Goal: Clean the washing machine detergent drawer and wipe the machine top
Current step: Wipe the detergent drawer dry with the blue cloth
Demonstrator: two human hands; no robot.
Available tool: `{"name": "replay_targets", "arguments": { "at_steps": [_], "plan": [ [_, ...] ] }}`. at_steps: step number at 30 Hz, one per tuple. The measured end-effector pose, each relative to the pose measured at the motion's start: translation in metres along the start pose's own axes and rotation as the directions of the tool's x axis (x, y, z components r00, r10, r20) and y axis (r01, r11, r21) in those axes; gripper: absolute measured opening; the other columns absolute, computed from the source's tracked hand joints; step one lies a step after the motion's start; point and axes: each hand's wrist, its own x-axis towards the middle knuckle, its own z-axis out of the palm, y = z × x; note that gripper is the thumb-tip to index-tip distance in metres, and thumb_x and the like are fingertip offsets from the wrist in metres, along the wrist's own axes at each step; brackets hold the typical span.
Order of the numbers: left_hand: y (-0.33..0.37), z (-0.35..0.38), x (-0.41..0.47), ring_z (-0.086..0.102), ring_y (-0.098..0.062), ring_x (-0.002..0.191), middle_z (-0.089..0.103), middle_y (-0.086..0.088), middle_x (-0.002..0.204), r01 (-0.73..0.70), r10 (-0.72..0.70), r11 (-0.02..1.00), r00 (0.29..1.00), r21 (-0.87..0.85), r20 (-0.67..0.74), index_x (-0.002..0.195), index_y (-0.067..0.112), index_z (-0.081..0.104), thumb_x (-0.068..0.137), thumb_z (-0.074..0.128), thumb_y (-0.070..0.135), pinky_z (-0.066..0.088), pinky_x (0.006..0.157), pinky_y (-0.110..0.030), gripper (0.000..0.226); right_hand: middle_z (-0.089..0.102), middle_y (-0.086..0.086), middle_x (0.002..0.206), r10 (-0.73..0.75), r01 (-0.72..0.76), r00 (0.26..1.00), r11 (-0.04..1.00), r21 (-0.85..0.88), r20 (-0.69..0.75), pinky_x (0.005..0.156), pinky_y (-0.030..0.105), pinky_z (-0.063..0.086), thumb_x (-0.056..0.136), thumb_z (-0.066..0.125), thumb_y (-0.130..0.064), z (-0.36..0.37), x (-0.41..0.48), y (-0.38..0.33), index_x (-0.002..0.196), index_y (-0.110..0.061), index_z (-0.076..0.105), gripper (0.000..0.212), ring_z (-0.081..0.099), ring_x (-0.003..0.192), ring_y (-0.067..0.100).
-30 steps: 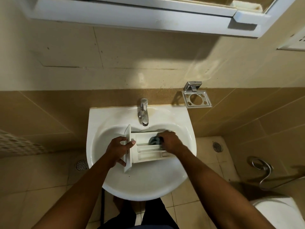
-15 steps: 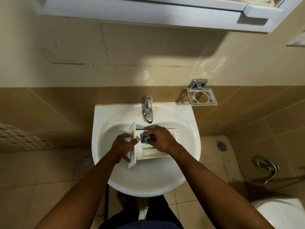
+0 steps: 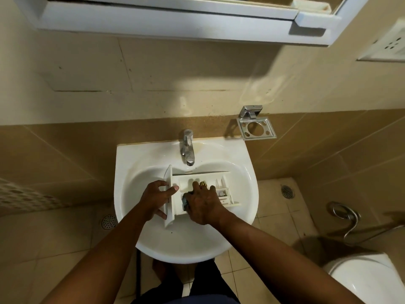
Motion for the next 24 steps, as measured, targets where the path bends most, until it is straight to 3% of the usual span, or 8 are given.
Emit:
{"name": "replay_targets", "arguments": {
  "at_steps": [3, 7, 10, 13, 17, 21, 24],
  "plan": [
    [0.000, -0.001, 0.000, 0.066, -0.032, 0.101, 0.064, -0.014, 0.119, 0.001, -0.001, 1.000, 1.000, -0.010, 0.008, 0.134, 0.019, 0.056, 0.080, 0.084, 0.043, 0.059, 0.052, -0.062, 0.065, 0.055, 0.017, 0.124, 0.020, -0.007, 0.998, 0.979, 0.203, -0.067, 0.084, 0.040, 0.050, 0.092, 0.059, -0.028, -0.007, 0.006, 0.005, 0.115, -0.017, 0.069, 0.027, 0.059, 0.108, 0.039],
    [-0.002, -0.002, -0.002, 0.067, -0.030, 0.101, 0.065, -0.012, 0.116, 0.001, -0.001, 1.000, 1.000, -0.010, 0.000, 0.132, 0.021, 0.057, 0.078, 0.086, 0.046, 0.059, 0.052, -0.060, 0.066, 0.070, 0.006, 0.094, 0.219, -0.069, 0.960, 0.788, 0.612, -0.174, 0.070, 0.025, 0.042, 0.076, 0.071, -0.015, -0.016, 0.009, 0.012, 0.087, -0.015, 0.074, 0.012, 0.067, 0.086, 0.027],
    [0.000, -0.001, -0.003, 0.066, -0.031, 0.101, 0.064, -0.014, 0.118, 0.003, -0.003, 1.000, 1.000, 0.000, -0.001, 0.132, 0.021, 0.057, 0.079, 0.085, 0.045, 0.059, 0.054, -0.062, 0.065, 0.069, 0.003, 0.085, 0.237, -0.019, 0.947, 0.714, 0.700, -0.216, 0.068, 0.024, 0.045, 0.078, 0.071, -0.011, -0.009, 0.009, 0.006, 0.079, -0.016, 0.074, 0.005, 0.067, 0.080, 0.024],
    [0.000, -0.001, -0.002, 0.066, -0.032, 0.101, 0.064, -0.014, 0.118, 0.006, -0.006, 1.000, 1.000, 0.001, -0.008, 0.134, 0.020, 0.057, 0.079, 0.085, 0.044, 0.059, 0.054, -0.063, 0.066, 0.064, 0.009, 0.085, 0.145, 0.047, 0.948, 0.817, 0.574, -0.284, 0.064, 0.028, 0.046, 0.085, 0.066, -0.020, 0.001, 0.004, 0.002, 0.078, -0.014, 0.073, 0.012, 0.063, 0.076, 0.030],
    [0.000, -0.001, -0.001, 0.065, -0.031, 0.101, 0.065, -0.013, 0.114, 0.012, -0.012, 1.000, 1.000, -0.006, -0.004, 0.130, 0.021, 0.058, 0.079, 0.085, 0.045, 0.059, 0.054, -0.062, 0.063, 0.058, 0.011, 0.105, 0.042, 0.019, 0.959, 0.977, 0.211, -0.279, 0.071, 0.038, 0.046, 0.087, 0.053, -0.041, 0.009, -0.008, 0.003, 0.097, -0.025, 0.075, 0.029, 0.057, 0.092, 0.033],
    [0.001, 0.001, -0.001, 0.064, -0.033, 0.102, 0.062, -0.013, 0.121, 0.007, -0.007, 1.000, 1.000, 0.010, -0.011, 0.133, 0.020, 0.057, 0.080, 0.084, 0.044, 0.059, 0.052, -0.061, 0.065, 0.045, 0.018, 0.142, -0.026, 0.034, 0.991, 0.998, 0.060, -0.132, 0.094, 0.051, 0.042, 0.095, 0.051, -0.036, 0.003, -0.005, 0.007, 0.123, -0.030, 0.068, 0.033, 0.050, 0.122, 0.041],
    [0.000, 0.001, -0.001, 0.065, -0.031, 0.099, 0.062, -0.013, 0.121, -0.004, 0.004, 1.000, 1.000, 0.000, -0.020, 0.134, 0.019, 0.056, 0.080, 0.084, 0.043, 0.059, 0.050, -0.059, 0.065, 0.035, 0.020, 0.154, -0.069, 0.070, 0.994, 0.998, 0.010, -0.079, 0.101, 0.049, 0.040, 0.101, 0.044, -0.031, -0.001, 0.003, 0.014, 0.134, -0.030, 0.064, 0.038, 0.042, 0.134, 0.042]
  ]
}}
